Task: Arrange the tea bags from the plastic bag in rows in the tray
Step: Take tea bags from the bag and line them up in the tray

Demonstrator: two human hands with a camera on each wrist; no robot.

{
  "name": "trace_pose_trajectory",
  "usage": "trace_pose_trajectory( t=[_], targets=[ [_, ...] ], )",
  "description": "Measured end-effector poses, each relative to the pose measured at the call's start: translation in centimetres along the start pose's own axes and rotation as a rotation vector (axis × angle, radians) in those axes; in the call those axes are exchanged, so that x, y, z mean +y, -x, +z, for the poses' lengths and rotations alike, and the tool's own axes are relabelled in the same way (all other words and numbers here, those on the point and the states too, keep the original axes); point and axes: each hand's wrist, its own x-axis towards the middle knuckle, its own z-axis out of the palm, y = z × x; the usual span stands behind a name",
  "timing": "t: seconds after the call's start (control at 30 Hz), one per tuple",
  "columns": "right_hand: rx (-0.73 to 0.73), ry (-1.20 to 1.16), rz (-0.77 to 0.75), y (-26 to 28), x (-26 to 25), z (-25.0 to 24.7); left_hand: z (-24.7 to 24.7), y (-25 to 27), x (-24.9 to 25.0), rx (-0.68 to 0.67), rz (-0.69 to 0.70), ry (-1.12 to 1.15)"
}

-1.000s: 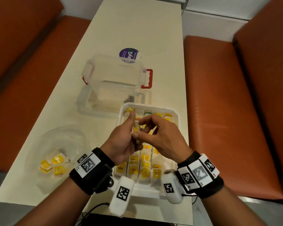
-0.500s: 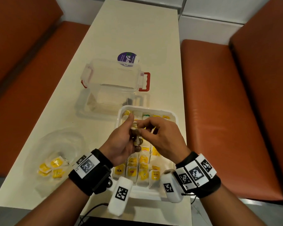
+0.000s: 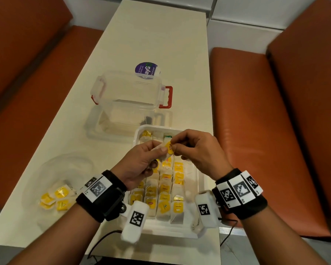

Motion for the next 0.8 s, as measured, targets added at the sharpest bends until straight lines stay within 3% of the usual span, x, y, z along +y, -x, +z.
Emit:
trace_pose_trajectory(
  t=[0.23, 0.47, 0.8],
  targets=[
    [0.034, 0.080, 0.023, -0.6, 0.1, -1.1, -0.4, -0.9, -0.3, 0.051, 0.072, -0.226],
    [-0.007, 0.309, 0.009, -1.1, -0.2, -1.9, 0.5, -0.6, 0.4, -0.066, 0.187, -0.318],
    [-0.088, 0.325, -0.008, -1.9, -0.2, -2.7, 0.5, -1.1, 0.3, -0.043, 0.194, -0.470]
  ],
)
